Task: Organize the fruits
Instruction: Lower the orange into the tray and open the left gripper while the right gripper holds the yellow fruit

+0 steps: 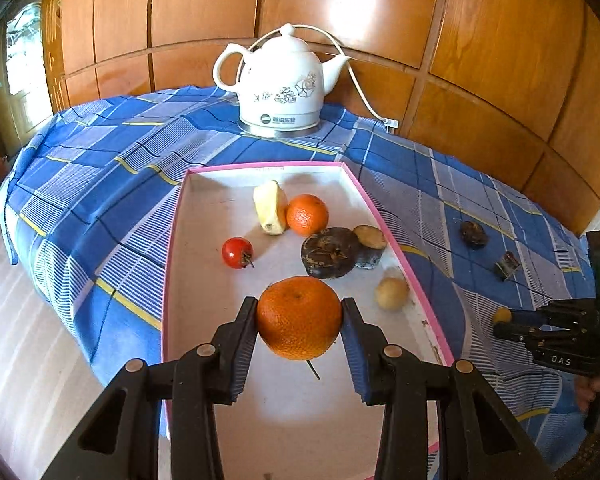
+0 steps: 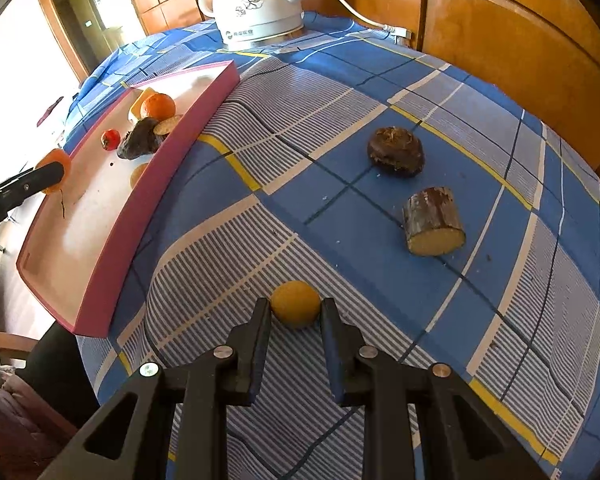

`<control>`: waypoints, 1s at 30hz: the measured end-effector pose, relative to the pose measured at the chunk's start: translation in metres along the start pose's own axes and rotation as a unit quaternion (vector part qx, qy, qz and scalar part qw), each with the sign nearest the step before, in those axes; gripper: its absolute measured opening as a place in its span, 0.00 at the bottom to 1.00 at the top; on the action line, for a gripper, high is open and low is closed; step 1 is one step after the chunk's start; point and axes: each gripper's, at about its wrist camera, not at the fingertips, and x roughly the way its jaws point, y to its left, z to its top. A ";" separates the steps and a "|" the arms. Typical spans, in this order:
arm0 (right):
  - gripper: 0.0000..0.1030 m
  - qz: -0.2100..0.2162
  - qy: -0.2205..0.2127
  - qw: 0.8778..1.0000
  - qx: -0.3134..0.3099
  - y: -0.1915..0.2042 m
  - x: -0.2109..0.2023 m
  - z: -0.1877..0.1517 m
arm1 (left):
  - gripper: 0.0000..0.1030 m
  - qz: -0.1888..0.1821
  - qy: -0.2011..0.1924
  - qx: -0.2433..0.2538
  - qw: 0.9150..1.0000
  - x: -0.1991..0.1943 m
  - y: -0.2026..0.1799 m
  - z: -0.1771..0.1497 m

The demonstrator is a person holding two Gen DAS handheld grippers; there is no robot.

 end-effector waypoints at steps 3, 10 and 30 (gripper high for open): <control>0.24 0.002 0.000 1.000 -0.001 -0.002 0.001 0.001 | 0.40 0.003 0.000 0.003 1.000 0.000 -0.002 0.000; 0.24 -0.001 0.001 1.000 -0.008 0.000 0.002 0.002 | 0.40 0.005 0.009 0.005 1.000 0.006 -0.004 0.000; 0.24 -0.006 0.000 1.000 -0.013 0.002 0.003 0.002 | 0.40 -0.006 0.033 -0.063 0.997 0.037 0.045 0.036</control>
